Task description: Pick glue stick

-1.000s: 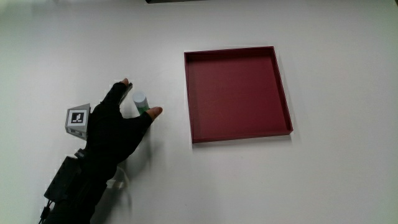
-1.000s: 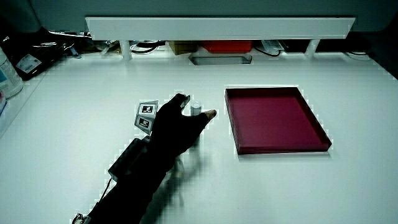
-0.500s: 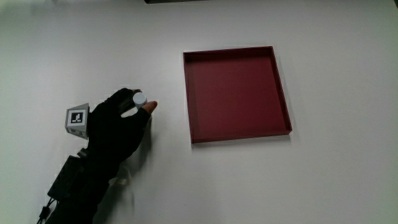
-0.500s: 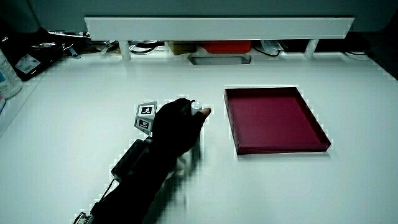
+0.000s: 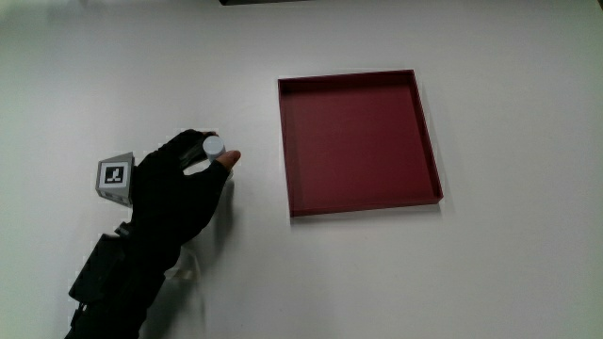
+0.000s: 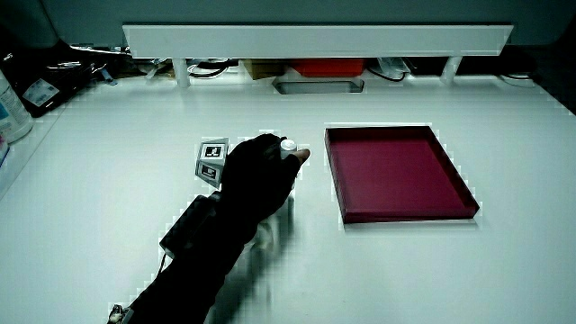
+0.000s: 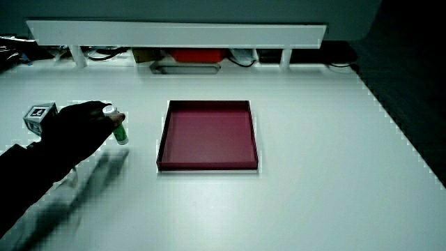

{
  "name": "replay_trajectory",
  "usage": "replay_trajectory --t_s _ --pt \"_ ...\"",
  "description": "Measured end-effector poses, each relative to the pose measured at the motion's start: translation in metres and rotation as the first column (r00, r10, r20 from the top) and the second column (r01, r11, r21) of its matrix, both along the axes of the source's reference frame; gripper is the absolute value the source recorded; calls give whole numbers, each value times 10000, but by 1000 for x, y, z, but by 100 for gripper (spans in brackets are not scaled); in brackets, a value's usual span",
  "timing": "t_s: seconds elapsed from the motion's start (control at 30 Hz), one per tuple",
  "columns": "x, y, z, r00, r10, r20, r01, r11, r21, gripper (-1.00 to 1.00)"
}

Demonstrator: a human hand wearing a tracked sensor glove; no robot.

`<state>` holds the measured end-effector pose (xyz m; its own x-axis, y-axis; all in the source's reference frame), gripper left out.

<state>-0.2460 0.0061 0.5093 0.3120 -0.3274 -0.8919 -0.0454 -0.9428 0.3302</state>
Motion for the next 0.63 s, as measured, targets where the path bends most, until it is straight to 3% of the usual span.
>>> replay_trajectory --t_s 0.17,0.33,0.43,0.63 --pt "13 -10 -17 9995 302 29 -302 9995 95 100" --pt "34 -25 -32 9972 674 -319 -659 9968 462 100" --pt "46 -33 -37 9967 792 -178 -782 9956 512 100" --pt "76 -45 -44 9885 1384 -604 -1322 9866 957 100"
